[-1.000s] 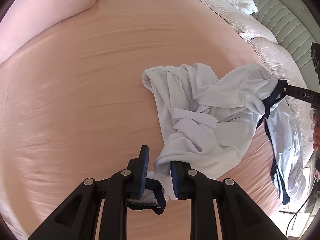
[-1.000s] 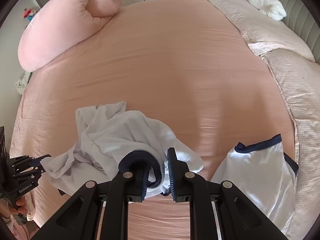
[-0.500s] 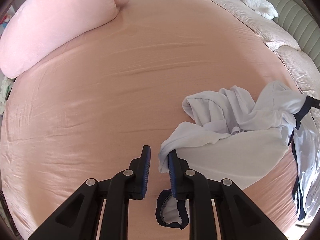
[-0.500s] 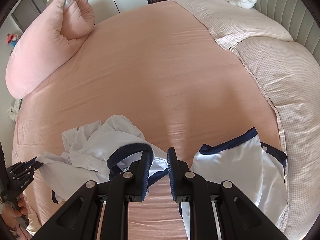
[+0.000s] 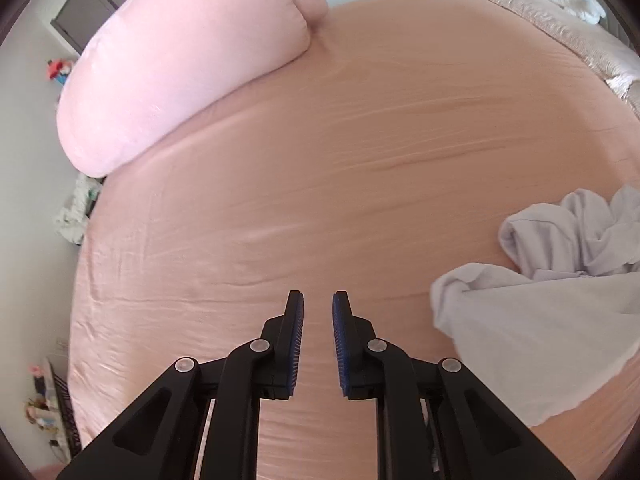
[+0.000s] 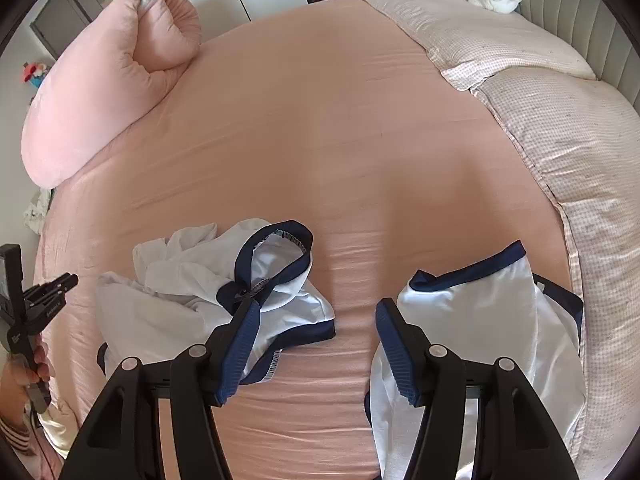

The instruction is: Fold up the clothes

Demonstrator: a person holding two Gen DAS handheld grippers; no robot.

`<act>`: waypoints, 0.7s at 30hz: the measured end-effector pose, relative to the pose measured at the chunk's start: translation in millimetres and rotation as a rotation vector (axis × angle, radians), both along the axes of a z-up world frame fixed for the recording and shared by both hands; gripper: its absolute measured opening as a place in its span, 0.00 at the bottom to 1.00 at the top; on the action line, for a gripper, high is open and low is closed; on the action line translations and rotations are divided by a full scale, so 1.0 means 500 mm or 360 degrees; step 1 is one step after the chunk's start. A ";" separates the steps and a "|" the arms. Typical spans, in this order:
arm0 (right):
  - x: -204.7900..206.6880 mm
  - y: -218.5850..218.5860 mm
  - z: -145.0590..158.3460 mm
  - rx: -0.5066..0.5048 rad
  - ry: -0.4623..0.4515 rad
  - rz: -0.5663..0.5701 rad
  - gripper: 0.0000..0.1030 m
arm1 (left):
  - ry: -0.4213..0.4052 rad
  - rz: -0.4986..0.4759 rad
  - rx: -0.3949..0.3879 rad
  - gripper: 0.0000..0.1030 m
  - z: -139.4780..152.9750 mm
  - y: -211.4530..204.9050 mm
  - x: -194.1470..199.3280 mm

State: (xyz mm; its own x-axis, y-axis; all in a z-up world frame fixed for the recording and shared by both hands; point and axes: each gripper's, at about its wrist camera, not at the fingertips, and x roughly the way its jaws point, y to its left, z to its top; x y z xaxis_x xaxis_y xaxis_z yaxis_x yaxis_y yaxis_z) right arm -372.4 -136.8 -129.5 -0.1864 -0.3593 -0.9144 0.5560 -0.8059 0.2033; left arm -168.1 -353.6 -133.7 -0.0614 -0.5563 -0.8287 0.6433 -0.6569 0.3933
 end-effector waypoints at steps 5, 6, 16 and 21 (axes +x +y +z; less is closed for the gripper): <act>0.011 -0.001 -0.020 0.0033 -0.0038 0.0027 0.58 | 0.0235 0.0057 0.0358 0.13 0.020 -0.025 0.037; 0.012 -0.002 -0.026 0.0044 -0.0052 0.0031 0.58 | 0.0210 0.0061 0.0387 0.13 0.018 -0.019 0.035; 0.056 -0.024 -0.076 0.0236 -0.0047 0.0194 0.58 | 0.0256 0.0040 0.0993 0.18 -0.033 0.080 0.009; 0.091 -0.037 -0.095 0.0396 0.0058 0.0352 0.58 | 0.0335 0.0071 0.1167 0.46 -0.042 0.108 0.002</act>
State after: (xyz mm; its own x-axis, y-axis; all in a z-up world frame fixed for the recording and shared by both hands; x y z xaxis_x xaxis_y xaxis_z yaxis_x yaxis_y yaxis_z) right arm -326.8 -155.5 -177.0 -0.1632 -0.1612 -0.9733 0.7264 -0.6872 -0.0080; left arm -167.3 -299.6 -154.8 -0.2494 0.1262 -0.9601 0.6882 -0.6744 -0.2675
